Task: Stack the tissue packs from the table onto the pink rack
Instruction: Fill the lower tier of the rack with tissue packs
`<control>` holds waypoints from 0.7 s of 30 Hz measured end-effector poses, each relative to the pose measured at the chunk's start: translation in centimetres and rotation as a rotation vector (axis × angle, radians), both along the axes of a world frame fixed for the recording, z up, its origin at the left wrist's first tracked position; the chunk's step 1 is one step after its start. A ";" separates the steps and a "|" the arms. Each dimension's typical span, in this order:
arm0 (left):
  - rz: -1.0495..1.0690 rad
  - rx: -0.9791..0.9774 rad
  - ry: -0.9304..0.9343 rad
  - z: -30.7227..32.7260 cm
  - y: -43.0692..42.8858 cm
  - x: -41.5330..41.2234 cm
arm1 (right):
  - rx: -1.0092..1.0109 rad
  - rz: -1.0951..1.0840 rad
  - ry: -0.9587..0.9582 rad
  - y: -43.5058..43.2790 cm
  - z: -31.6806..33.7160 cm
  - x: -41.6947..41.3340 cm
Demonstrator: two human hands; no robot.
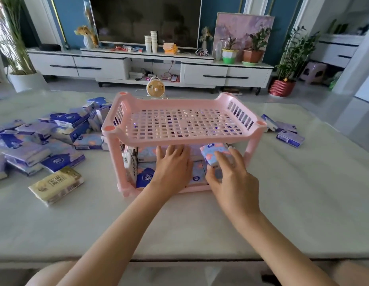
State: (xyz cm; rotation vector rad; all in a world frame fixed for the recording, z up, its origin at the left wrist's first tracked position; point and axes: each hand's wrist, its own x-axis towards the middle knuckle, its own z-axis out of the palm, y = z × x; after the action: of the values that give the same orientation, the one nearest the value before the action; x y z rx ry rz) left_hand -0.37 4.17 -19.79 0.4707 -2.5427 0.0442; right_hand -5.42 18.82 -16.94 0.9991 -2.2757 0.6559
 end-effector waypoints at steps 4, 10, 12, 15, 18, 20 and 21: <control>0.026 0.043 0.028 -0.4 0.0 -0.2 | 0.051 -0.033 0.000 -2.4 -0.6 -1.3; 0.061 0.072 0.059 -0.5 -1.2 -0.6 | 0.106 0.055 -0.176 -3.6 -0.5 -2.7; 0.056 0.067 0.056 -0.7 -1.4 -0.5 | 0.169 0.058 -0.231 -3.5 -0.5 -3.2; 0.043 0.069 0.041 -0.6 -1.4 -0.5 | 0.213 0.068 -0.241 -3.3 -0.1 -3.4; 0.034 0.087 0.050 -0.7 -1.5 -0.4 | 0.278 0.053 -0.243 -3.6 0.0 -3.4; 0.023 0.079 0.081 -0.8 -1.6 -0.3 | 0.341 0.052 -0.250 -3.6 0.1 -3.5; 0.017 0.073 0.096 -0.8 -1.5 -0.2 | 0.379 0.057 -0.249 -3.6 0.2 -3.4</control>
State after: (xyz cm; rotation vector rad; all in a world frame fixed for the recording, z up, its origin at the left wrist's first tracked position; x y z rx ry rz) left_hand -0.60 2.64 -20.64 0.5107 -2.4523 -0.0633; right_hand -8.87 15.23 -16.77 1.2164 -2.6650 0.3947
